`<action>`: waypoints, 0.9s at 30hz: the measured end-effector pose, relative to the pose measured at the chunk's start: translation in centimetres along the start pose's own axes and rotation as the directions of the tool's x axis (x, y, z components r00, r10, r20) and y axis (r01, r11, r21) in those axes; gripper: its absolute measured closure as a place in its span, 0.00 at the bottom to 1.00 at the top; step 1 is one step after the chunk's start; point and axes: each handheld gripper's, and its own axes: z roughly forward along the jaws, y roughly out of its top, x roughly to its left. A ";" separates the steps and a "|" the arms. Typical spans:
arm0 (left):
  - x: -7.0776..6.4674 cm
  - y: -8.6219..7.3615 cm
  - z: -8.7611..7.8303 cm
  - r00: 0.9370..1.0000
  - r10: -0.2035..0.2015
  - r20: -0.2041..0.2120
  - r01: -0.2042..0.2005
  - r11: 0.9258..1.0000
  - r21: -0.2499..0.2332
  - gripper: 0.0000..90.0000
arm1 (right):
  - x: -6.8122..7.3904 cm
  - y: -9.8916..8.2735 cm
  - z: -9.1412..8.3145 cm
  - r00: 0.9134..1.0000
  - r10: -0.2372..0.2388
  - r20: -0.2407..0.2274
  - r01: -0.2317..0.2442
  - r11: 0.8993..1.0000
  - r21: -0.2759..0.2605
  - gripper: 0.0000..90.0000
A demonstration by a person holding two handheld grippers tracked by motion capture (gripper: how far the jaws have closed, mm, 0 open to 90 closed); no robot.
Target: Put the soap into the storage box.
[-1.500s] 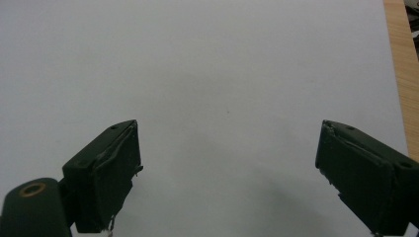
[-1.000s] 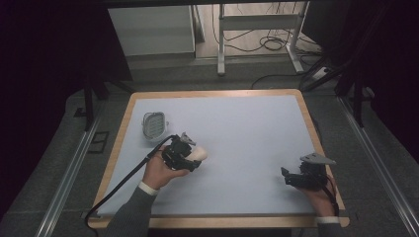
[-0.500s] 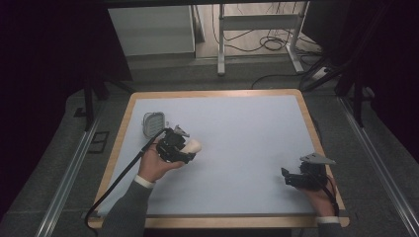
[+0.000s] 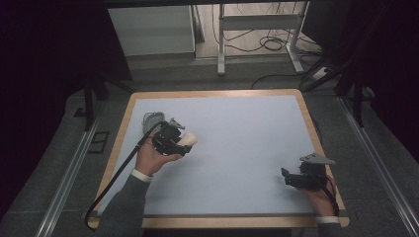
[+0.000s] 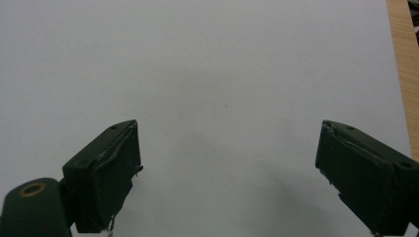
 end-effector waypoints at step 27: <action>4.2 0.7 0.1 0.996 -0.078 -0.036 0.079 0.997 0.027 0.55 | -0.1 -0.1 0.1 1.000 0.005 0.004 -0.005 1.000 0.004 0.11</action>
